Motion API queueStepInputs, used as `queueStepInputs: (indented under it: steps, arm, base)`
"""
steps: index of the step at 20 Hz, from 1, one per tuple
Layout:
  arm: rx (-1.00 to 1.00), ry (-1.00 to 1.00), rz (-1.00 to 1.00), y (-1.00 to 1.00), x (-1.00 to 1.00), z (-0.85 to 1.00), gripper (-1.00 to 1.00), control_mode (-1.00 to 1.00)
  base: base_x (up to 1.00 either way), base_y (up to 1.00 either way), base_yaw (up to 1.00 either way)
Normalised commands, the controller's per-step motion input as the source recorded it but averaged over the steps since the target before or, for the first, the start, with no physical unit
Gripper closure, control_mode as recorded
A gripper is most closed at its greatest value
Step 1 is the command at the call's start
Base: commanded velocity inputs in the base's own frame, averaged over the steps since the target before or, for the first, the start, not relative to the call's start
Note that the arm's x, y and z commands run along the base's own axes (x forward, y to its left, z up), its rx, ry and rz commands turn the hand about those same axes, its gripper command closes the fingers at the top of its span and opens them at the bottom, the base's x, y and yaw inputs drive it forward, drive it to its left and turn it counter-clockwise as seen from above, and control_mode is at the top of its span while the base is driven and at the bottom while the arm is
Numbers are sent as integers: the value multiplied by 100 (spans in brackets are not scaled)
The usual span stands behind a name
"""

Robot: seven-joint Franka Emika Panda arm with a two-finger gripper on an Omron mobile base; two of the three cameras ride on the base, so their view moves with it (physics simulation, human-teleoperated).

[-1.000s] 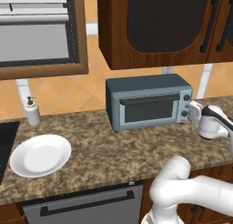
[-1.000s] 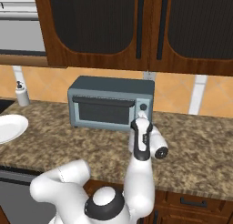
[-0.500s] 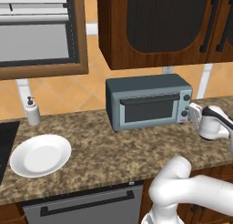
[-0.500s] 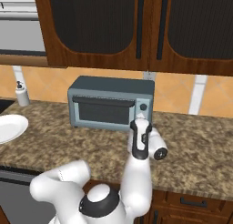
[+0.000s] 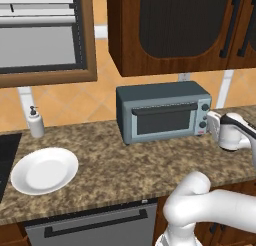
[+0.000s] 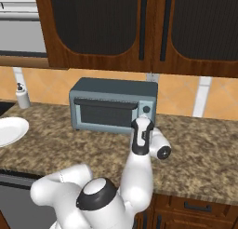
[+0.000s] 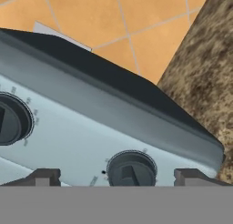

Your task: Pick up the kebab skewer and baguette bread, and place them inside the toaster oven. Close the toaster oven door and start by setting the timer.

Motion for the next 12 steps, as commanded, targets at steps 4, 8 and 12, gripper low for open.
queueStepInputs:
  steps: [4, 8, 12]
  arm:
    - [0, 0, 0, 3, 0, 0, -100, -100]
    - [-1, 1, 0, 2, 0, 0, -100, -100]
    - [-4, 5, -5, 0, -8, 0, -100, -100]
  base:
    - [0, 0, 0]
    - [0, 0, 0]
    - [0, 0, 0]
